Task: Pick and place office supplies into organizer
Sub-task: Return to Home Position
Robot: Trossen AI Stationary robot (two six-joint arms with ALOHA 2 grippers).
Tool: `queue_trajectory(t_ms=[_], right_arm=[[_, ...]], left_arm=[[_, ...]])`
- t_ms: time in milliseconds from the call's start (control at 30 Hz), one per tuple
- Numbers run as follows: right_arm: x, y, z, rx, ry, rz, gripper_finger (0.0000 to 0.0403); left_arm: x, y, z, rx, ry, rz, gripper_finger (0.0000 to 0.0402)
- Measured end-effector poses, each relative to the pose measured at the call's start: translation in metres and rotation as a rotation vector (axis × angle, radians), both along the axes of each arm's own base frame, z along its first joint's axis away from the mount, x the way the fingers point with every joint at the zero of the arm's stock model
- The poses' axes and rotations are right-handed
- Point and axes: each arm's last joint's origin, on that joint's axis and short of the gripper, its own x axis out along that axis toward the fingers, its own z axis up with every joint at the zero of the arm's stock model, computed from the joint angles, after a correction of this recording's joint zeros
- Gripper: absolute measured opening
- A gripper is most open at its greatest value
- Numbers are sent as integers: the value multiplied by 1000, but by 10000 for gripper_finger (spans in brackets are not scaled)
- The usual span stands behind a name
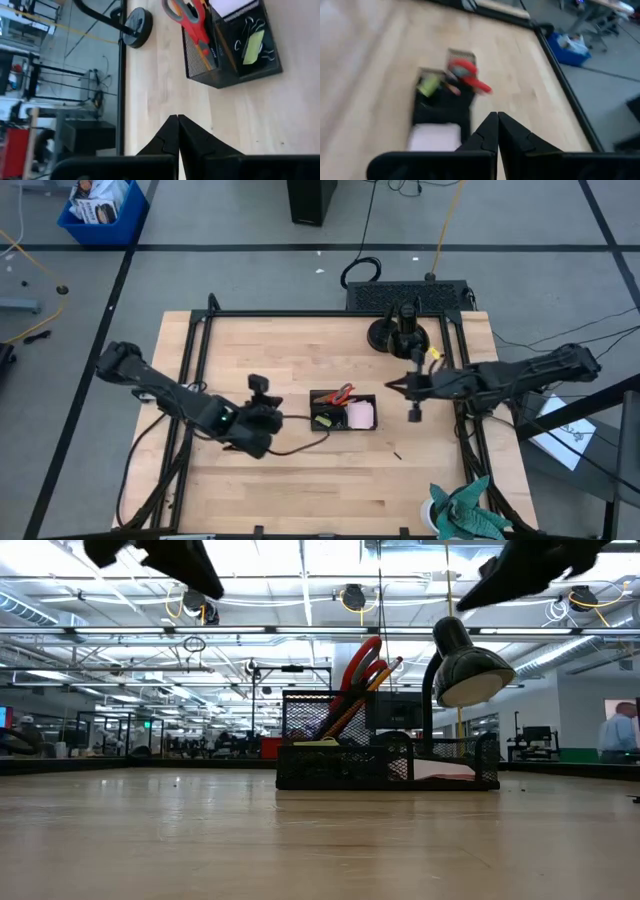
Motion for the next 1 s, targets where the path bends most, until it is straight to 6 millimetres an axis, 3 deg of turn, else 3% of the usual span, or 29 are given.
queue_trajectory(t_ms=[133,333,467,767,1000], right_arm=[[-10,16,-4,93,-106,96,0],[-18,37,-38,157,-162,186,0],[-26,32,-56,124,-206,140,0],[-46,18,-73,261,-394,421,0],[-54,6,-99,339,-465,394,0]], left_arm=[[-13,0,-1,-39,-67,-16,7],[-27,1,-16,-100,-149,-95,7],[-29,7,-25,-169,-210,-231,5],[-38,50,-20,-393,-487,-559,2],[-48,78,-32,-446,-632,-608,3]])
